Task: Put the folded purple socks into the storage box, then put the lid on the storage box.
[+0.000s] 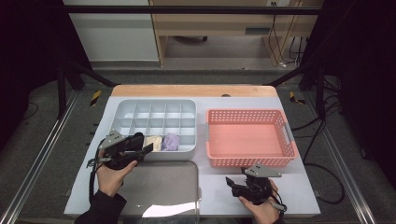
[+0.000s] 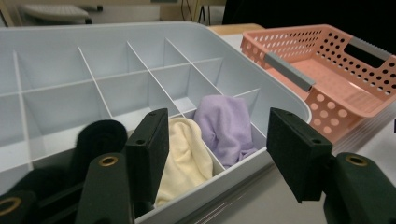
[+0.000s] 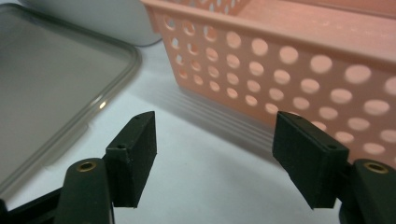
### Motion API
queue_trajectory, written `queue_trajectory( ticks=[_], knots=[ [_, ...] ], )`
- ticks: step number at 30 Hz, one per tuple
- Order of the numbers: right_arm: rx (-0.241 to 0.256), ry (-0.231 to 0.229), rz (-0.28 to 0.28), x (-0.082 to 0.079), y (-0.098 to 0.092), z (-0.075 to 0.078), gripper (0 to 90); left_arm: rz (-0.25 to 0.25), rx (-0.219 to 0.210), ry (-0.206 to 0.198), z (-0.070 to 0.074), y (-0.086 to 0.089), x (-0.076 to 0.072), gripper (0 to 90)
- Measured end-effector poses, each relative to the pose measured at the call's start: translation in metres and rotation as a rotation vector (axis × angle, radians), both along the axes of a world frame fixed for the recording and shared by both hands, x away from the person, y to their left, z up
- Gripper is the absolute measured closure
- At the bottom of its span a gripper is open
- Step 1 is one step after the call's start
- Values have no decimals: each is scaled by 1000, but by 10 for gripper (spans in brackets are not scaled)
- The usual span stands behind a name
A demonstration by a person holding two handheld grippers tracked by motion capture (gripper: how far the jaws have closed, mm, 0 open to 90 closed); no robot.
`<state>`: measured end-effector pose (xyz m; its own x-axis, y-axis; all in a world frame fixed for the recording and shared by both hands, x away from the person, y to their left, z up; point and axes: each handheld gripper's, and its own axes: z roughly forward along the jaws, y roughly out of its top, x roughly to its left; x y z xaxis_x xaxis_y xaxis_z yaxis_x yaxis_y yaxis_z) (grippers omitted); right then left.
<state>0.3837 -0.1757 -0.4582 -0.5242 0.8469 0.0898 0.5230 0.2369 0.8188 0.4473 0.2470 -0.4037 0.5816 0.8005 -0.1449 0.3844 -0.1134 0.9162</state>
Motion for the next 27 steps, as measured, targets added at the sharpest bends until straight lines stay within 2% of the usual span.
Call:
queue_trajectory(
  ticks=[1, 3, 5, 9, 11, 13, 19, 23, 27],
  knots=[
    [0, -4, 2, 0, 1, 1, 304, -2, 0, -21, 1, 3, -3, 413],
    [0, -9, 3, 0, 3, 3, 299, 1, -14, -34, 2, 8, -8, 429],
    [0, -13, 5, 1, 5, 5, 295, 9, -3, -65, 3, 14, -14, 429],
    [2, -16, 11, 1, 8, 7, 288, 3, 14, -91, 1, 26, -22, 418],
    [5, -19, 15, 1, 10, 8, 286, 9, 14, -79, -1, 30, -26, 410],
    [9, -21, 22, 1, 13, 10, 284, 19, 3, -56, -2, 35, -29, 411],
    [15, -21, 47, 2, 23, 13, 284, 66, 7, 13, -10, 44, -40, 409],
    [15, -20, 69, 2, 31, 14, 280, 68, 12, 35, -18, 49, -46, 327],
    [19, -18, 86, 3, 39, 15, 279, 78, 29, 21, -24, 54, -51, 302]
  ],
)
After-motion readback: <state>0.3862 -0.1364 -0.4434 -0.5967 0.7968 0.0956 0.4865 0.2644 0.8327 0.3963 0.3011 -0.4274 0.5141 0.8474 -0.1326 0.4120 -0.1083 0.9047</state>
